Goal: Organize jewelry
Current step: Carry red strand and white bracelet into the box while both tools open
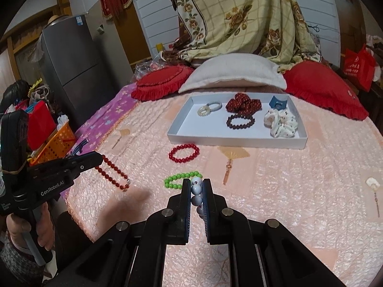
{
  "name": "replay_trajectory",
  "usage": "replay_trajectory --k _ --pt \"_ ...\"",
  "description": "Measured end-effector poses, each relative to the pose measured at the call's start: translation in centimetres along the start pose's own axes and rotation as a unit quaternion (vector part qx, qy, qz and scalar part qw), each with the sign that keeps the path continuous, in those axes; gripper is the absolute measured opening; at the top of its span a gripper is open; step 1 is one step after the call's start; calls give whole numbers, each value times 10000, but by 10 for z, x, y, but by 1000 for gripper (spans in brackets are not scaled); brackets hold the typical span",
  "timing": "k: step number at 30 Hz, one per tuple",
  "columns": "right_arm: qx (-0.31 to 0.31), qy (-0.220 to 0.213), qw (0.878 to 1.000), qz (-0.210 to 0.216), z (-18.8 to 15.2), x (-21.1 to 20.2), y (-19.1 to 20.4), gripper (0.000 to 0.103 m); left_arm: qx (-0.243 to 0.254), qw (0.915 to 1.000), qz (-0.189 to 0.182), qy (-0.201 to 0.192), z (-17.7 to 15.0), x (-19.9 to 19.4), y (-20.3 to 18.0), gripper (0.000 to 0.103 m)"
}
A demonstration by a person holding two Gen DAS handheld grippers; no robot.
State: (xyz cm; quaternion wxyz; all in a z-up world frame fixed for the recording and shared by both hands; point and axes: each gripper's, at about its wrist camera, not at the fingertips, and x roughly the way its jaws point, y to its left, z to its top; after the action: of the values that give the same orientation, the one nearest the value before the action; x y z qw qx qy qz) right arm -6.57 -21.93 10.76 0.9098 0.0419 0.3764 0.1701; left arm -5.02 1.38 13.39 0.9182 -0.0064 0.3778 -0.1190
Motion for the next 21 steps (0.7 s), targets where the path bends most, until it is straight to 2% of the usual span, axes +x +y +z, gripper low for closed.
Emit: replay_trajectory --k 13,21 --pt "-348 -182 9987 -328 53 2 -8 9 324 9994 -68 -42 44 15 -9 6" --pt "-58 -201 9989 -426 93 20 -35 9 345 9991 -238 21 90 48 -11 6"
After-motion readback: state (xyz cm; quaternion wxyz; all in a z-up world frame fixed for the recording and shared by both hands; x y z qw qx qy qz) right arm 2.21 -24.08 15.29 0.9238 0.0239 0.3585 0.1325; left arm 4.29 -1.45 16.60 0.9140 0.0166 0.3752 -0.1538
